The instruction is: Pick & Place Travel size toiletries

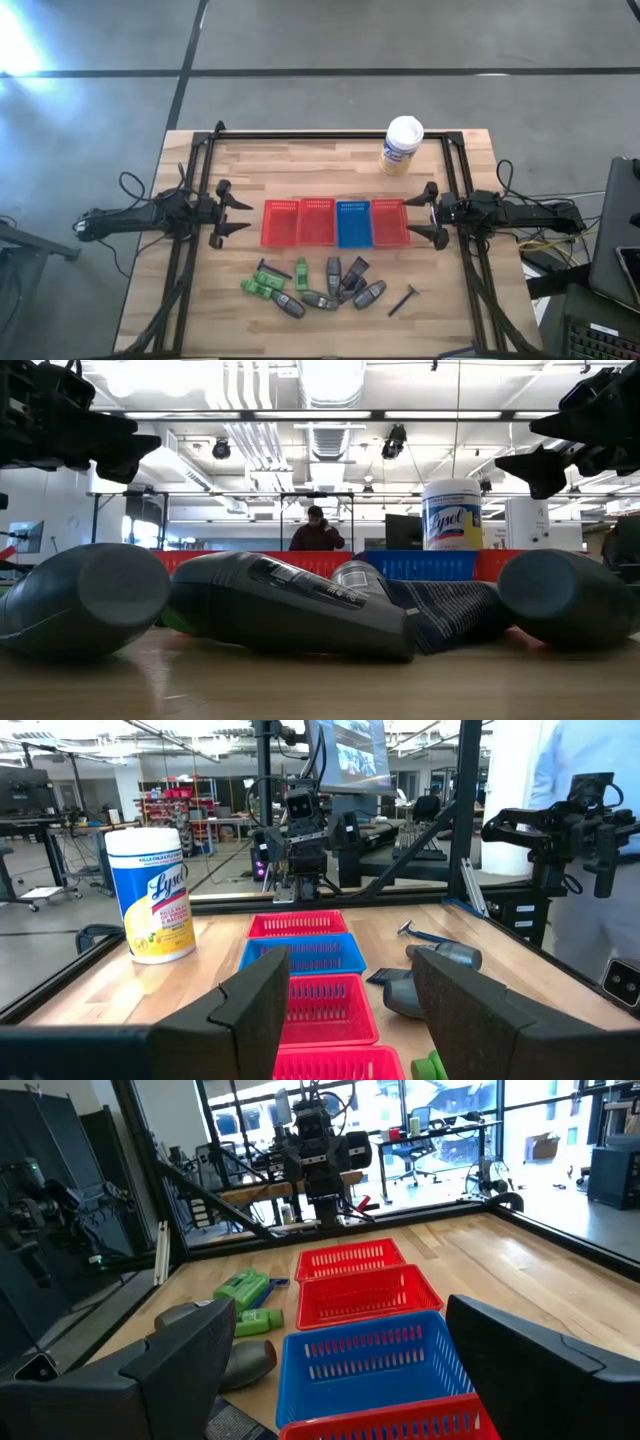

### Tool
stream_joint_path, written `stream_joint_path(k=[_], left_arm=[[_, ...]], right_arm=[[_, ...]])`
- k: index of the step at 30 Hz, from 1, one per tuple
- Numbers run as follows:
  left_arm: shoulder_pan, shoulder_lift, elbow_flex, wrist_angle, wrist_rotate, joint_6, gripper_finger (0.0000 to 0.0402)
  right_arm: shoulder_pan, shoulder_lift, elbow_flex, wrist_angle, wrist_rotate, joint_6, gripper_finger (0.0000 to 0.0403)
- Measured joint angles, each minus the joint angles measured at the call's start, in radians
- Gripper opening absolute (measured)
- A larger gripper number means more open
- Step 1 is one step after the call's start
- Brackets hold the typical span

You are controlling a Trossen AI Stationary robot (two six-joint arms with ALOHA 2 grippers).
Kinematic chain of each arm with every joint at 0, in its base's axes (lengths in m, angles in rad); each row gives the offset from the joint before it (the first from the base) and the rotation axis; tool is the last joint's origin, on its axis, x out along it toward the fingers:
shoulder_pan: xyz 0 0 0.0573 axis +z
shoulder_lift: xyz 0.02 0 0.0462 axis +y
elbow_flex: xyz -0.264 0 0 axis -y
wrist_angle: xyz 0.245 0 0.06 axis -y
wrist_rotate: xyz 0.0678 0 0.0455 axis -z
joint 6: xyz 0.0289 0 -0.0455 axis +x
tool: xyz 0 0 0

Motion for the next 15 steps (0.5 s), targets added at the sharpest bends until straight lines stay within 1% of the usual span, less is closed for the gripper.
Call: stream_joint_path(k=[15], left_arm=[[0.000, 0.000, 0.000, 0.000, 0.000, 0.000, 0.0218]], right_arm=[[0.000, 0.000, 0.000, 0.000, 0.000, 0.017, 0.0359]])
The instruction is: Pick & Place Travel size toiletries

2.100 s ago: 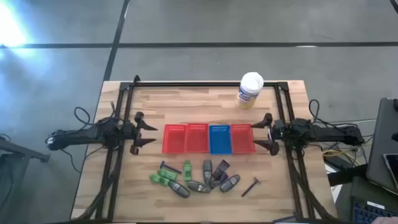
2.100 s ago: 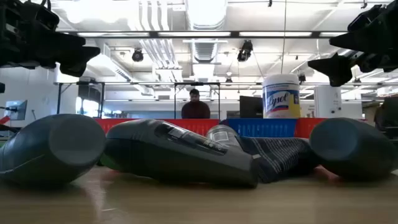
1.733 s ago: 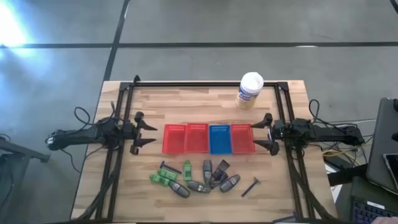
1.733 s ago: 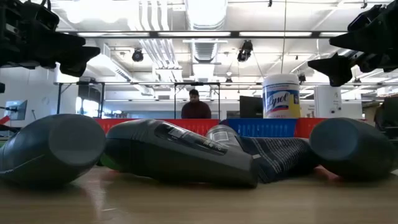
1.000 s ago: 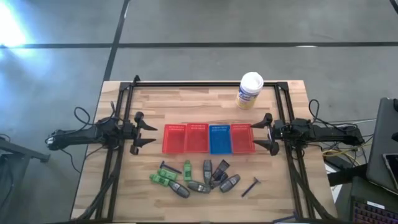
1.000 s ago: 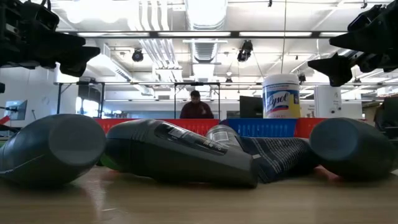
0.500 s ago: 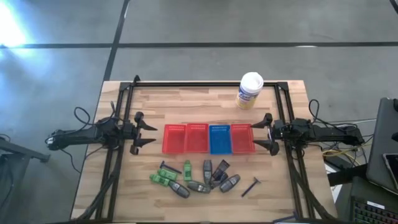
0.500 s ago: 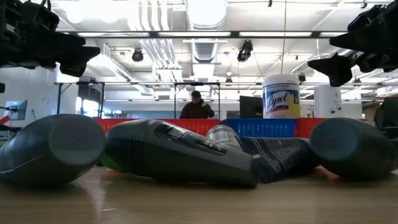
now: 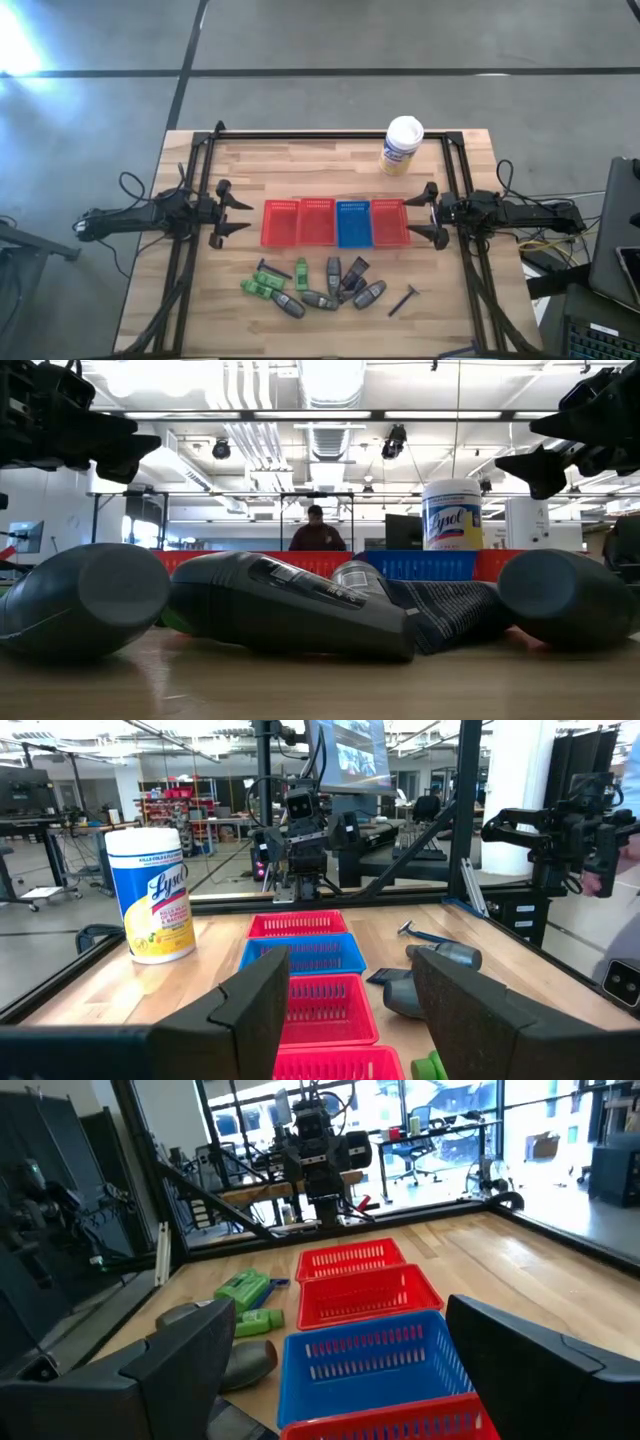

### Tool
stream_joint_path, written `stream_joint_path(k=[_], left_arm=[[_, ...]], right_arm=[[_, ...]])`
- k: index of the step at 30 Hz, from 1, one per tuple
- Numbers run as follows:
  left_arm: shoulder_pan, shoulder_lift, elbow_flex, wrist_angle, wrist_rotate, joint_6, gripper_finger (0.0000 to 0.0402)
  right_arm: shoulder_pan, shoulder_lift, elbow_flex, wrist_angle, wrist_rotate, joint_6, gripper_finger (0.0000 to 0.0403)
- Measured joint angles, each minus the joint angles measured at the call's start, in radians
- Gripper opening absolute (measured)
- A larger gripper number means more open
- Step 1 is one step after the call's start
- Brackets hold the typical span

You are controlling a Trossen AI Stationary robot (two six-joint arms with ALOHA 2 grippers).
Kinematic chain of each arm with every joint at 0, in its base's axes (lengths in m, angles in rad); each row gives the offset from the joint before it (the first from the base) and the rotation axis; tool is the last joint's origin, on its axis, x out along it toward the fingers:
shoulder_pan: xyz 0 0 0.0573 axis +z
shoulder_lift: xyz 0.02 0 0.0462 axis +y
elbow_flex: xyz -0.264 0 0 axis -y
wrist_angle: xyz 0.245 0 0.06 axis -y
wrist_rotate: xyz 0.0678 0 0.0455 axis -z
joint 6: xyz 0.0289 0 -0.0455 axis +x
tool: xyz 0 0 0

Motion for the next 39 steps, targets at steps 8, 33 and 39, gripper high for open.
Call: stream_joint_path(k=[8, 33, 39], left_arm=[[0.000, 0.000, 0.000, 0.000, 0.000, 0.000, 0.0218], [0.000, 0.000, 0.000, 0.000, 0.000, 0.000, 0.0218], [0.000, 0.000, 0.000, 0.000, 0.000, 0.000, 0.0218]], right_arm=[[0.000, 0.000, 0.000, 0.002, 0.000, 0.648, 0.0359], [0.000, 0.001, 0.000, 0.231, 0.176, 1.091, 0.0359], [0.026, 0.071, 0.050, 0.149, 0.104, 1.167, 0.0359]])
